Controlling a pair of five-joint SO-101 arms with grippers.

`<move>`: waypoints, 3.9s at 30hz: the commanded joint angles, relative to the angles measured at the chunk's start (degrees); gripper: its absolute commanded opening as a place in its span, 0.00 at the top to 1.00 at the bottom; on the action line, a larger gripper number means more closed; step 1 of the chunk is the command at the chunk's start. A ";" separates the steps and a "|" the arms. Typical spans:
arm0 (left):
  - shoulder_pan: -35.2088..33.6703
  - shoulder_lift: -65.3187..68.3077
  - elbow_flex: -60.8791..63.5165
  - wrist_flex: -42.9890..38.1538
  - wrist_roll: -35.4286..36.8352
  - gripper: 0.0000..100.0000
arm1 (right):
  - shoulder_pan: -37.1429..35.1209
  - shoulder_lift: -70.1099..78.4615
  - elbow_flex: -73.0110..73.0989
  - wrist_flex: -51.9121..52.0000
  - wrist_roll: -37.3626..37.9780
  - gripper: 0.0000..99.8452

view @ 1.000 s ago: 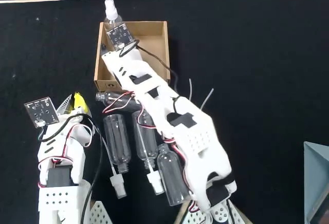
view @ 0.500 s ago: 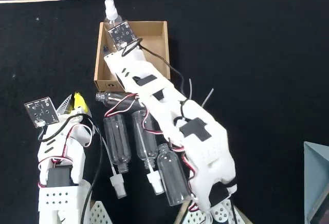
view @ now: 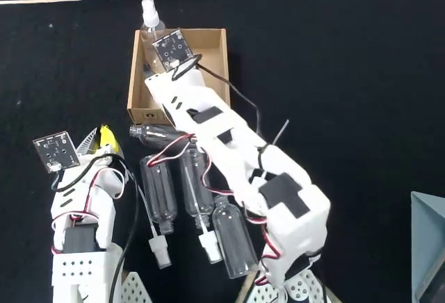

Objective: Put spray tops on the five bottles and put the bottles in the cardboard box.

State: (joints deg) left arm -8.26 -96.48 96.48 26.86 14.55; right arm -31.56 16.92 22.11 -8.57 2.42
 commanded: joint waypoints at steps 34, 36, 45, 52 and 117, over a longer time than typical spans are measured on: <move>-0.66 -0.79 1.36 0.09 -0.53 0.96 | 0.35 -32.57 6.81 40.44 0.70 0.73; -0.66 -0.79 1.36 0.09 -0.53 0.96 | 0.35 -33.01 6.81 42.02 0.70 0.73; -4.97 -0.88 0.84 -0.44 -0.53 0.96 | -2.73 -32.66 4.09 52.04 8.09 0.73; -11.12 -0.88 0.66 -2.90 -14.15 0.96 | -5.01 -32.57 -1.54 60.04 10.46 0.73; -19.30 -0.88 -0.84 -3.08 -9.23 0.96 | -13.19 17.27 -61.23 95.30 23.65 0.82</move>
State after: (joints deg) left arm -27.60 -96.48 96.48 25.45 5.14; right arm -44.04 34.15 -33.54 87.60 25.54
